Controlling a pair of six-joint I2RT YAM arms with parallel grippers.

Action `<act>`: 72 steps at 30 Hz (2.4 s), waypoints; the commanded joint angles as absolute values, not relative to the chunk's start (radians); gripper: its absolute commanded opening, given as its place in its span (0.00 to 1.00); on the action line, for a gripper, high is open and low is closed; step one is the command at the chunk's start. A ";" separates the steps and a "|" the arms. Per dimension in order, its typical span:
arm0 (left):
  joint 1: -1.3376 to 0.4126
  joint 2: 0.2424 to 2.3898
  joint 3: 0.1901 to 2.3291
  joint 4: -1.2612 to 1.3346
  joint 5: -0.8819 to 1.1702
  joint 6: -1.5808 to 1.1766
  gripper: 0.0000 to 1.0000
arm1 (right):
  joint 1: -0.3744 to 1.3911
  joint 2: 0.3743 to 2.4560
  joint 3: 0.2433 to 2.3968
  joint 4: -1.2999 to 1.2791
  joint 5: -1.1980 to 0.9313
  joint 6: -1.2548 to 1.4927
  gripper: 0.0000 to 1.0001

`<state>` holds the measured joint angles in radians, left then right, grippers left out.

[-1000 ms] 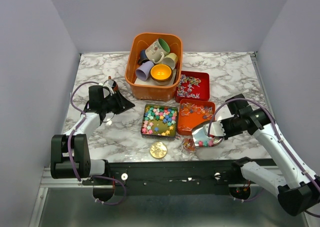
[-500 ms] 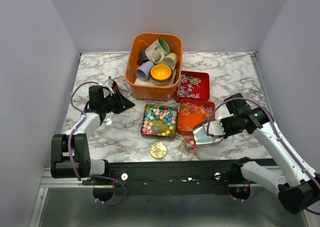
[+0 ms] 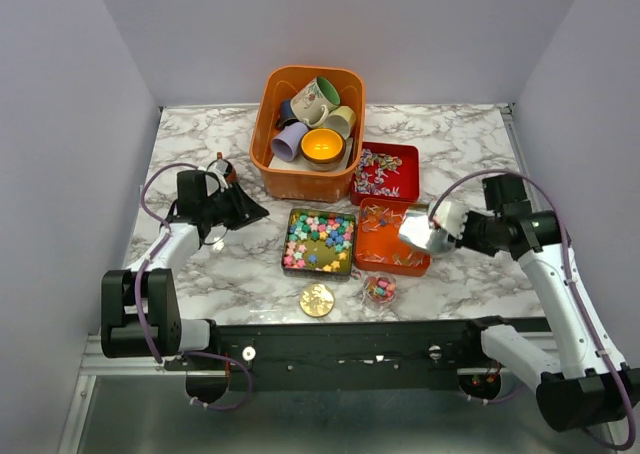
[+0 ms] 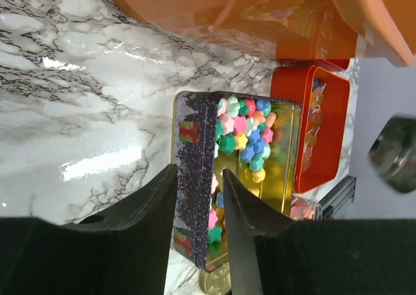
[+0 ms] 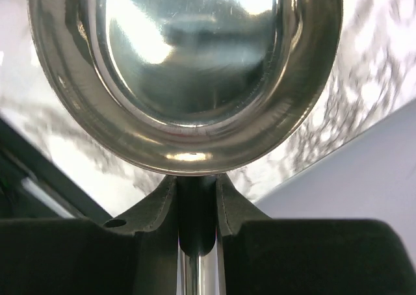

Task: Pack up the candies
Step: Place the fake candies in the packing bottle, then place the spatula at the center of the board, then pick up the bottle lid at the center of the board.

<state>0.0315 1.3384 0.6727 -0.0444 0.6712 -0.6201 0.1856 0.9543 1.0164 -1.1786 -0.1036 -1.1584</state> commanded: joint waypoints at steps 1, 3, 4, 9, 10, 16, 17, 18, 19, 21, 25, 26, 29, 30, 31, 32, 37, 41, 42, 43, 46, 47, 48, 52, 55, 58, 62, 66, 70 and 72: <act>0.038 1.278 0.738 -0.179 0.683 -0.506 0.44 | 0.019 1.027 1.068 -0.881 -0.222 -0.793 0.01; 0.038 1.256 0.741 -0.192 0.683 -0.477 0.45 | -0.044 1.067 1.069 -0.804 -0.222 -0.674 0.01; 0.038 1.250 0.744 -0.198 0.689 -0.465 0.45 | -0.058 1.116 1.078 -0.735 -0.213 -0.637 0.01; 0.037 1.232 0.793 -0.274 0.670 -0.390 0.45 | -0.176 1.346 1.184 -0.641 -0.196 -0.396 0.01; 0.040 1.230 0.807 -0.287 0.667 -0.374 0.45 | -0.187 1.395 1.205 -0.635 -0.193 -0.367 0.01; 0.061 1.201 0.848 -0.343 0.626 -0.333 0.46 | -0.209 1.575 1.203 -0.513 -0.167 -0.290 0.01; 0.063 1.200 0.851 -0.354 0.618 -0.316 0.46 | -0.210 1.598 1.197 -0.502 -0.155 -0.293 0.01; 0.069 1.190 0.854 -0.363 0.618 -0.307 0.47 | -0.210 1.635 1.200 -0.496 -0.144 -0.290 0.01; 0.071 1.186 0.856 -0.385 0.618 -0.296 0.47 | -0.209 1.653 1.200 -0.473 -0.127 -0.290 0.01; 0.074 1.167 0.857 -0.416 0.571 -0.262 0.51 | -0.210 1.686 1.210 -0.456 -0.092 -0.307 0.01; 0.107 1.163 0.853 -0.455 0.560 -0.212 0.52 | -0.209 1.781 1.232 -0.446 -0.055 -0.325 0.01; 0.113 1.163 0.853 -0.454 0.561 -0.212 0.52 | -0.209 1.792 1.233 -0.446 -0.063 -0.331 0.01; 0.130 1.169 0.859 -0.431 0.577 -0.216 0.53 | -0.209 1.816 1.229 -0.457 -0.072 -0.353 0.01; 0.135 1.176 0.862 -0.426 0.580 -0.216 0.53 | -0.209 1.821 1.226 -0.459 -0.069 -0.362 0.01; 0.140 1.181 0.865 -0.414 0.586 -0.219 0.53 | -0.210 1.824 1.223 -0.459 -0.068 -0.365 0.01; 0.147 1.183 0.867 -0.408 0.587 -0.221 0.53 | -0.209 1.828 1.220 -0.459 -0.064 -0.370 0.04; 0.160 1.204 0.873 -0.376 0.598 -0.232 0.53 | -0.209 1.825 1.227 -0.488 -0.074 -0.390 0.45; 0.160 1.212 0.877 -0.357 0.627 -0.235 0.51 | -0.210 1.772 1.262 -0.557 -0.060 -0.356 0.67; 0.160 1.212 0.877 -0.354 0.635 -0.238 0.51 | -0.209 1.758 1.296 -0.587 -0.095 -0.356 0.68; 0.160 1.212 0.874 -0.342 0.638 -0.241 0.51 | -0.209 1.737 1.325 -0.671 -0.116 -0.350 0.70; 0.160 1.209 0.871 -0.312 0.652 -0.255 0.52 | -0.207 1.675 1.399 -0.783 -0.243 -0.327 0.99; 0.160 1.207 0.867 -0.305 0.653 -0.262 0.52 | -0.206 1.649 1.408 -0.796 -0.297 -0.333 1.00; 0.161 1.204 0.864 -0.298 0.658 -0.270 0.53 | -0.196 1.626 1.413 -0.804 -0.398 -0.340 1.00; 0.160 1.200 0.841 -0.262 0.689 -0.330 0.75 | -0.085 1.467 1.378 -0.750 -0.602 -0.525 1.00; 0.160 1.198 0.821 -0.247 0.710 -0.347 0.99 | 0.087 1.341 1.310 -0.774 -0.705 -0.804 1.00; 0.161 1.183 0.789 -0.213 0.709 -0.362 0.99 | 0.286 1.281 1.255 -0.854 -0.733 -1.047 1.00; 0.160 1.163 0.758 -0.180 0.704 -0.377 0.99 | 0.527 1.340 1.265 -0.994 -0.701 -1.245 1.00; 0.160 1.089 0.746 -0.176 0.585 -0.365 0.99 | 0.762 1.416 1.261 -1.019 -0.635 -1.396 1.00; 0.169 1.020 0.739 -0.227 0.441 -0.333 0.99 | 0.903 1.483 1.238 -0.942 -0.606 -1.528 1.00; 0.187 0.985 0.733 -0.241 0.423 -0.337 0.99 | 0.957 1.555 1.268 -0.928 -0.606 -1.537 1.00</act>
